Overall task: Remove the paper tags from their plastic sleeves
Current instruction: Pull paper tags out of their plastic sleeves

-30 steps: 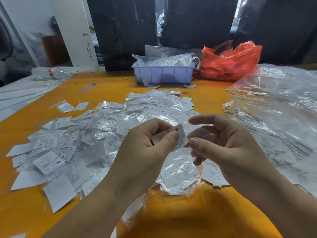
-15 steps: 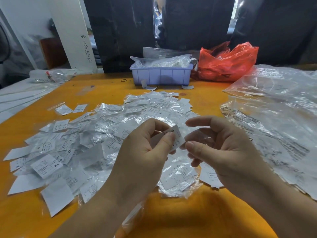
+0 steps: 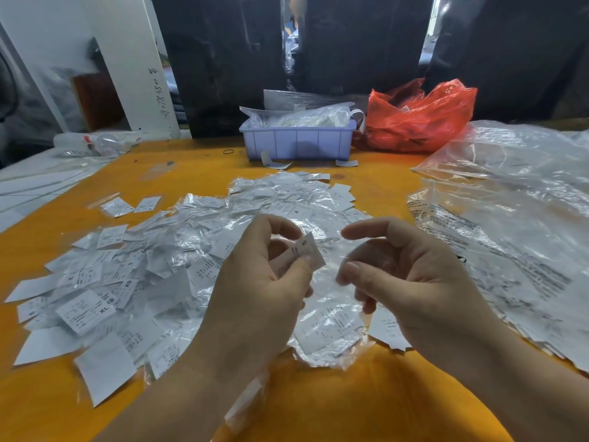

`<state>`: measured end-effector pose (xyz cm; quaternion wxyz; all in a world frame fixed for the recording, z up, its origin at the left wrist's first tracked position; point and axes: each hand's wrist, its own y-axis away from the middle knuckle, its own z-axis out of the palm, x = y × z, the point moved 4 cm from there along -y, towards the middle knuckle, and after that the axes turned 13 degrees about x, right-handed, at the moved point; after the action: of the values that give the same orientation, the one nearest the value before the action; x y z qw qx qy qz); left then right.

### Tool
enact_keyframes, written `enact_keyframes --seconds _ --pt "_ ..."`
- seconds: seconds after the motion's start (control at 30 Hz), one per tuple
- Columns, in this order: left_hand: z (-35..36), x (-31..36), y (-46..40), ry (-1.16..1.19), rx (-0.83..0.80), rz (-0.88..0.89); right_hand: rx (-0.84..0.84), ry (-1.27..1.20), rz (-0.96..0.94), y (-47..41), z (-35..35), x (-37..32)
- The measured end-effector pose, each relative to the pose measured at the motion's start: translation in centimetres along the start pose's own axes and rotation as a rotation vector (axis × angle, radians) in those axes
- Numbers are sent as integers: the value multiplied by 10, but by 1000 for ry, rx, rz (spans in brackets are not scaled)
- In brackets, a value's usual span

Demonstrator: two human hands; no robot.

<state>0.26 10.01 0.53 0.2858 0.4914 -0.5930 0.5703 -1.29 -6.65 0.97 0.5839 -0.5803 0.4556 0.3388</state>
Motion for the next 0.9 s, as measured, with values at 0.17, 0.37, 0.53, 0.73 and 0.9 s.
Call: enact_keyframes --seconds 0.17,0.37,0.53,0.73,0.9 --pt "3 4 2 59 -89 -18 -2 27 2 0 1 0" --pt "4 9 4 27 -126 36 16 149 -45 1 2 1" --pt "3 12 3 70 -135 23 33 183 -50 2 0 3" --pt "2 12 2 87 -127 -15 26 135 -46 1 0 2" --pt "2 12 2 82 -113 -21 43 118 -51 1 1 2"
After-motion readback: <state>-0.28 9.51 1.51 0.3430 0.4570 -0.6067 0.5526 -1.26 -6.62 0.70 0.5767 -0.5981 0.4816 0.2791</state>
